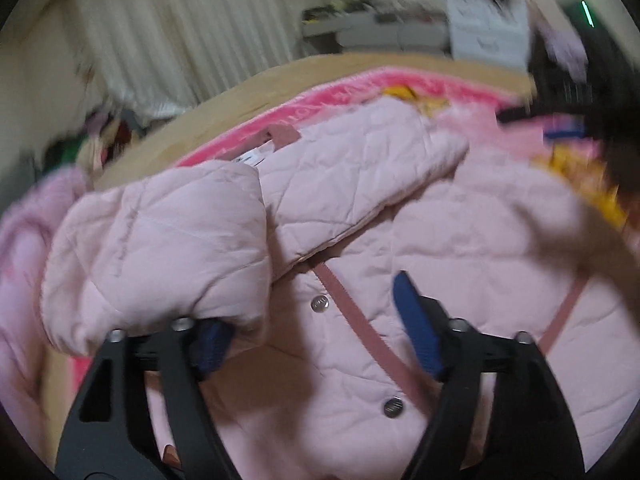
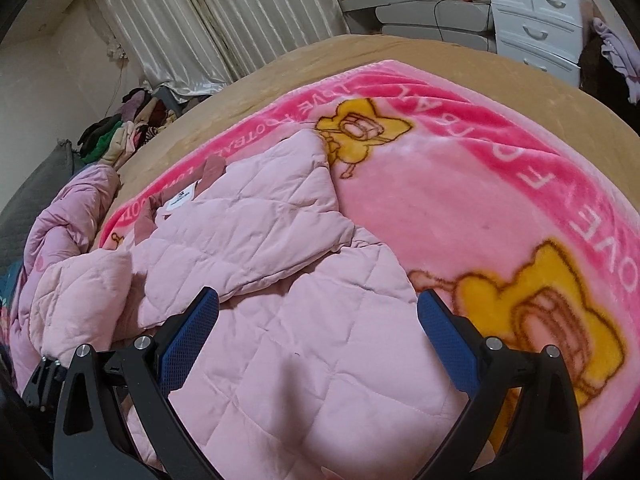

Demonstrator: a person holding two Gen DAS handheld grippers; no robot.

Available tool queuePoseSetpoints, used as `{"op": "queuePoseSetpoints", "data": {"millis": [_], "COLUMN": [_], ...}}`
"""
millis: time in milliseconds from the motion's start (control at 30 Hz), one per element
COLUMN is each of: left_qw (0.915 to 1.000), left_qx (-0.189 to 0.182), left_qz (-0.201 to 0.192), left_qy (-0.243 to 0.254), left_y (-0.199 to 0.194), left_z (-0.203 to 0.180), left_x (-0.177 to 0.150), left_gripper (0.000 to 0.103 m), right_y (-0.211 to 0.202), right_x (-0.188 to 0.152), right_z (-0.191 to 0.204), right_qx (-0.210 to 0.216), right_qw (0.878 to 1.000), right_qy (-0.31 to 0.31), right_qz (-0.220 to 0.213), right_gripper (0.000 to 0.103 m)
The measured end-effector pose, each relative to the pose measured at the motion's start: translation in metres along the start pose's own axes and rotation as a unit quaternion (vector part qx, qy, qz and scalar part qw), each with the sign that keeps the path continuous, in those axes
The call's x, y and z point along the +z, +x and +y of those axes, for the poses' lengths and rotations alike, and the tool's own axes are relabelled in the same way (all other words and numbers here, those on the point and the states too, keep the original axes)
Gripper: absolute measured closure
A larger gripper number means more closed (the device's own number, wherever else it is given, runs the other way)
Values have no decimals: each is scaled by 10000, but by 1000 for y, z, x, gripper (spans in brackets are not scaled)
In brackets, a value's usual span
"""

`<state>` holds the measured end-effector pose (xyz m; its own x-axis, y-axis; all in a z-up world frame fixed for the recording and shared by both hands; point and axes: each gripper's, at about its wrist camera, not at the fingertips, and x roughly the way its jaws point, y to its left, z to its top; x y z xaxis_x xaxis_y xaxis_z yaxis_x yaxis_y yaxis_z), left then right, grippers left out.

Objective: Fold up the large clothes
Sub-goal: 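Fold the held sleeve across the jacket body with the left tool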

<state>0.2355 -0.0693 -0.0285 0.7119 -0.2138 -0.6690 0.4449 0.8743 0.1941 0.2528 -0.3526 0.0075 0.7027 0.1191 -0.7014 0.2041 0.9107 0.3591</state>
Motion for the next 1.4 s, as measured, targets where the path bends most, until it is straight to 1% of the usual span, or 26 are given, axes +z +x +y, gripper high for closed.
{"op": "queuePoseSetpoints", "data": {"millis": [67,100,133,167,200,233,267,300,333,367,400,433,467,567,600,667,700,733,767,833,900,933,967,1133,1300,1400], "left_qw": [9977,9923,9861,9758,9603,9460,9350,9301,9305,9317,9305,9295,9314,9429,9492,9675,9730,9797,9843,9901,9946,9955,9961,9973,9971,9970], "left_qx": [-229,-448,-613,-794,-988,-1132,-1190,-1130,-1042,-911,-844,-791,-776,-681,-583,-285,-177,-46,57,217,370,421,471,598,702,719], "left_qz": [-70,-110,-154,-209,-249,-301,-344,-355,-323,-281,-291,-297,-278,-261,-274,-320,-336,-327,-306,-235,-171,-139,-83,101,154,156], "left_qy": [-634,-1147,-1538,-2029,-2598,-3023,-3323,-3477,-3498,-3505,-3552,-3590,-3544,-3251,-3080,-2494,-2277,-1978,-1740,-1368,-955,-838,-739,-407,-257,-224], "left_y": [-9,-15,-17,-20,-23,-23,-24,-25,-24,-22,-22,-21,-19,-17,-21,-23,-22,-21,-19,-15,-9,-7,-3,10,14,13], "left_z": [16,30,40,51,66,76,86,92,94,96,98,100,99,90,86,69,63,54,45,34,22,18,16,5,-1,-2], "left_x": [-4,-8,-12,-17,-25,-32,-38,-41,-43,-44,-46,-48,-49,-46,-45,-36,-33,-29,-26,-23,-22,-22,-22,-28,-30,-31], "left_gripper": [32,29,27,26,26,26,27,37,46,68,86,92,97,97,97,97,97,97,97,97,97,97,97,97,97,97], "right_y": [0,0,0,1,1,2,3,3,1,-2,-4,-6,-7,-10,-10,-8,-5,1,7,13,22,28,35,67,84,94], "right_x": [0,-1,-2,-3,-3,-3,-2,0,3,8,11,18,24,40,45,50,51,52,52,52,48,44,40,16,-4,-15], "right_z": [0,1,2,5,7,12,21,27,39,50,59,71,86,129,151,192,205,225,243,270,303,319,335,391,423,432], "right_qx": [15,33,51,49,63,142,260,329,418,506,567,643,749,1104,1253,1532,1621,1728,1810,1817,1681,1573,1442,855,471,203], "right_qw": [10000,10000,10000,10000,9999,9998,9993,9989,9981,9969,9960,9947,9925,9828,9768,9636,9585,9515,9438,9356,9229,9148,9082,8853,8727,8668], "right_qy": [-1,-6,-22,-47,-69,-120,-224,-307,-447,-599,-686,-801,-961,-1465,-1711,-2120,-2236,-2365,-2494,-2664,-3017,-3214,-3368,-3759,-4016,-4174], "right_qz": [1,8,17,23,36,75,133,143,113,56,30,28,80,192,279,555,701,944,1198,1437,1704,1874,2023,2598,2737,2721], "right_gripper": [4,4,4,4,4,4,4,4,4,4,4,4,4,4,4,4,4,4,4,4,4,4,4,4,5,6]}}
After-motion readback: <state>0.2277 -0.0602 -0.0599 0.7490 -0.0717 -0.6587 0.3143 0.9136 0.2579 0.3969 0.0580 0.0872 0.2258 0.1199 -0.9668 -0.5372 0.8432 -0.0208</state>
